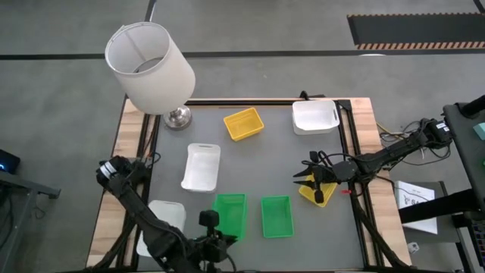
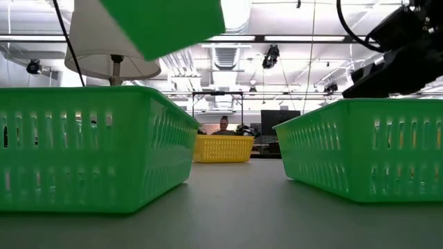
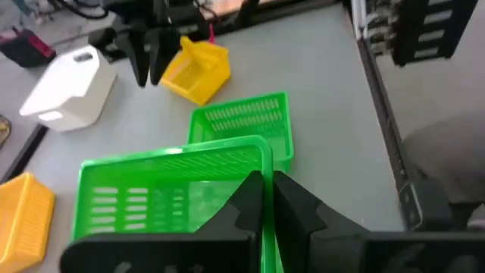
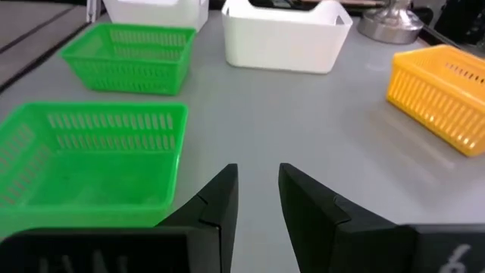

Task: Stack baskets by color
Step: Stack the top left green bin on the bottom left green bin

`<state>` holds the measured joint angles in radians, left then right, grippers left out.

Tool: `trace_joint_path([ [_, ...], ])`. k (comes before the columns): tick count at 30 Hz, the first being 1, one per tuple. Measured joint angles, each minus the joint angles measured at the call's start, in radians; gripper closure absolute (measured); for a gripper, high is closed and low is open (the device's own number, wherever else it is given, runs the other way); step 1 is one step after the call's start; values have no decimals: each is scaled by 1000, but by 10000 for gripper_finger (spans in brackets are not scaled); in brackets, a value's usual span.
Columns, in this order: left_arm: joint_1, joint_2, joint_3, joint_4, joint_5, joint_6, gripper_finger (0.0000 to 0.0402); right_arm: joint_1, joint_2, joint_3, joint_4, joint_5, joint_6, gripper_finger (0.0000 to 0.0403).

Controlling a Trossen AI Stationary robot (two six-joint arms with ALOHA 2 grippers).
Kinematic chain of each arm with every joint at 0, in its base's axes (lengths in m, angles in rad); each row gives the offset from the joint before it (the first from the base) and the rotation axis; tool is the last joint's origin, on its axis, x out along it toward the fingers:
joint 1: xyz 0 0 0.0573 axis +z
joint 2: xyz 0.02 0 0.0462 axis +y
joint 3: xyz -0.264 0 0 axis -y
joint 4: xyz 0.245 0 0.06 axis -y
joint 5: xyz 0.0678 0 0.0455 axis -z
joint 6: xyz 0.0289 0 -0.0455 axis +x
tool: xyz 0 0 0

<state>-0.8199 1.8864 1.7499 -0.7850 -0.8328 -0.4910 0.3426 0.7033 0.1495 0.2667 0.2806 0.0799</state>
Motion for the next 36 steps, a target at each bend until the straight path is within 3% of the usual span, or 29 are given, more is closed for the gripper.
trace_joint_path([
  [6,2,35,-2,-107,23,-76,401,0,-2,-8,4,0,-1,315],
  [11,9,73,-4,-169,126,-107,402,0,-2,-8,4,0,-12,328],
  [29,28,92,-37,-83,190,-112,402,0,-2,-8,4,1,-10,340],
  [36,51,93,-91,-54,197,-208,392,0,-2,-8,4,1,-9,342],
])
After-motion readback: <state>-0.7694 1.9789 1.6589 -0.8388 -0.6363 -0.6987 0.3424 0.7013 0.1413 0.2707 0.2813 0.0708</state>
